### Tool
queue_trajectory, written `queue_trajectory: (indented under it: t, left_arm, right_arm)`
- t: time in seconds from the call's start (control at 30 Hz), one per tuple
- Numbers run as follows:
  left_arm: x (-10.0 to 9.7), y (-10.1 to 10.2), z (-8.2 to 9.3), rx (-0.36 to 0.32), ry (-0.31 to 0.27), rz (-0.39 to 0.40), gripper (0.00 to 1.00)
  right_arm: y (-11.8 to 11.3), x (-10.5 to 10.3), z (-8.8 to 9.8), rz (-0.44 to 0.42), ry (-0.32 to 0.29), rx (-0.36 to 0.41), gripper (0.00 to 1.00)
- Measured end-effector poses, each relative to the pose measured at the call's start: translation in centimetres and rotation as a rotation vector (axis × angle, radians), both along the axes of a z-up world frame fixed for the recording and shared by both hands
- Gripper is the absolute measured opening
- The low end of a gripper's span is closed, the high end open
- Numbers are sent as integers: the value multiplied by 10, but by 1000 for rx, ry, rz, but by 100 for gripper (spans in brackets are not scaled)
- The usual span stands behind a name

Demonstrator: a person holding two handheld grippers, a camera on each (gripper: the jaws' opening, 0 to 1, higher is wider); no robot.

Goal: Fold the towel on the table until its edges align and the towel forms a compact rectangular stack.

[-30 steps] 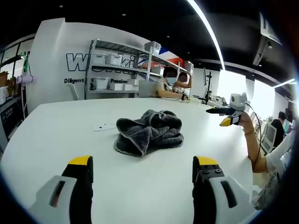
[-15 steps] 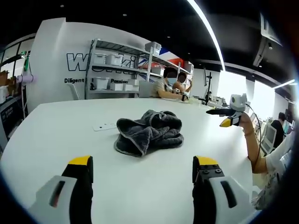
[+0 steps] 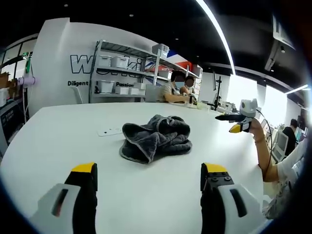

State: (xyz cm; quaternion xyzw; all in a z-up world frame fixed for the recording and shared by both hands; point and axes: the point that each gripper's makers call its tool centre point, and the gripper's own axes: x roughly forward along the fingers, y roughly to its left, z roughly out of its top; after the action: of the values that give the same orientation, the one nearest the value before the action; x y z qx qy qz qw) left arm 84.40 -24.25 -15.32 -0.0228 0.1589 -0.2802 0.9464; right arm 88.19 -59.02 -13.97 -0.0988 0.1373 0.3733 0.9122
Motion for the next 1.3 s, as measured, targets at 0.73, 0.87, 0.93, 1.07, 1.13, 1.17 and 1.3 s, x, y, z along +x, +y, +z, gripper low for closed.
queue_trajectory:
  t: [0.73, 0.87, 0.93, 1.07, 1.13, 1.17, 1.3]
  left_arm:
    - [-1, 1, 0, 9, 2, 2, 92]
    - [-1, 1, -1, 7, 4, 0, 92]
    - [0, 2, -1, 4, 5, 0, 92]
    - [-1, 4, 1, -27, 0, -6, 92]
    - [0, 6, 1, -35, 0, 0, 92]
    - [0, 7, 1, -39, 0, 4, 92]
    - [1, 8, 0, -46, 4, 7, 92]
  right_arm:
    - [11, 0, 5, 23, -59, 6, 99]
    - [13, 0, 4, 26, -54, 5, 99]
    - [12, 1, 4, 21, -52, 4, 99]
    - [14, 1, 3, 28, -55, -3, 99]
    - [15, 2, 3, 29, -54, -2, 99]
    - [15, 3, 2, 27, -54, -3, 99]
    - [16, 7, 1, 20, -48, -20, 99]
